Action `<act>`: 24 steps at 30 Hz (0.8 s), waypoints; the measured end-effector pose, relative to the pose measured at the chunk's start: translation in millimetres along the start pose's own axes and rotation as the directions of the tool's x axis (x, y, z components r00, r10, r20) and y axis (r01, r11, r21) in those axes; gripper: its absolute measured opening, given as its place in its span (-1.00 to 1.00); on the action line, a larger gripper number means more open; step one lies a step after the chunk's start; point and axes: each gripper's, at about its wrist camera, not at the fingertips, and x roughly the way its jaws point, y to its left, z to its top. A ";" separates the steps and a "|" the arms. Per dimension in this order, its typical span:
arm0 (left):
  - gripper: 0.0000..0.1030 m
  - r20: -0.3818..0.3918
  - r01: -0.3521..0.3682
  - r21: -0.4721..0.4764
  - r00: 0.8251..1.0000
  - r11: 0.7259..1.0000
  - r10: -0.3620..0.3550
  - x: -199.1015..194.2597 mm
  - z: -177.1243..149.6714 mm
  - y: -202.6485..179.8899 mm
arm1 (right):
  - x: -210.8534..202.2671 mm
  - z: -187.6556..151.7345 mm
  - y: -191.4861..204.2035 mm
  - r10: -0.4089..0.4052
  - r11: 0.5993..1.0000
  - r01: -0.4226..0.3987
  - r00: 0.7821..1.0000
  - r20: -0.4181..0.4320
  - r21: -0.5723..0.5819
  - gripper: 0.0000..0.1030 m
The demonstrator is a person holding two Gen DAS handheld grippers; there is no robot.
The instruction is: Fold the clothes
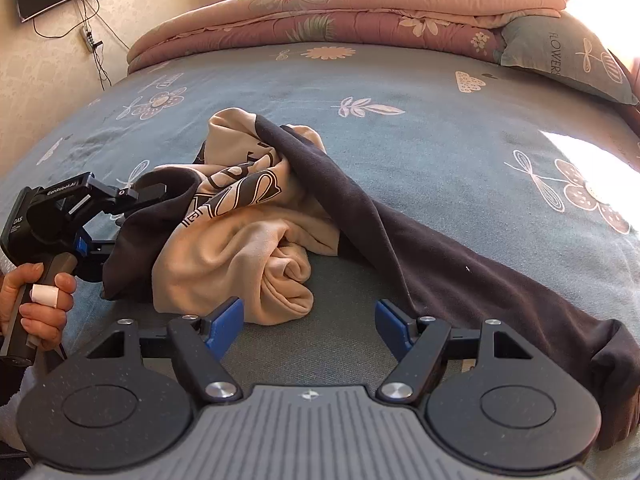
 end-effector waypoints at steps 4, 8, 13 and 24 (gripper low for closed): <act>-0.72 -0.002 -0.120 0.121 0.993 0.985 0.121 -15.8 -3.1 -19.9 | -5.8 0.8 0.5 -0.004 1.000 0.004 1.000 0.021 0.016 0.50; -0.88 0.081 -0.163 0.247 0.986 0.955 0.147 -49.8 5.1 -51.8 | -10.1 14.3 -0.5 0.043 0.999 -0.043 0.999 0.034 -0.004 0.50; -0.93 0.150 -0.234 0.286 0.969 0.929 0.198 -75.9 25.1 -67.1 | 4.8 48.6 -0.8 0.139 0.989 -0.137 0.990 0.036 -0.048 0.53; -0.45 0.062 -0.186 0.229 0.982 0.955 0.177 -65.0 32.8 -43.7 | 94.5 113.2 -63.5 0.306 0.946 -0.304 0.952 -0.004 0.108 0.62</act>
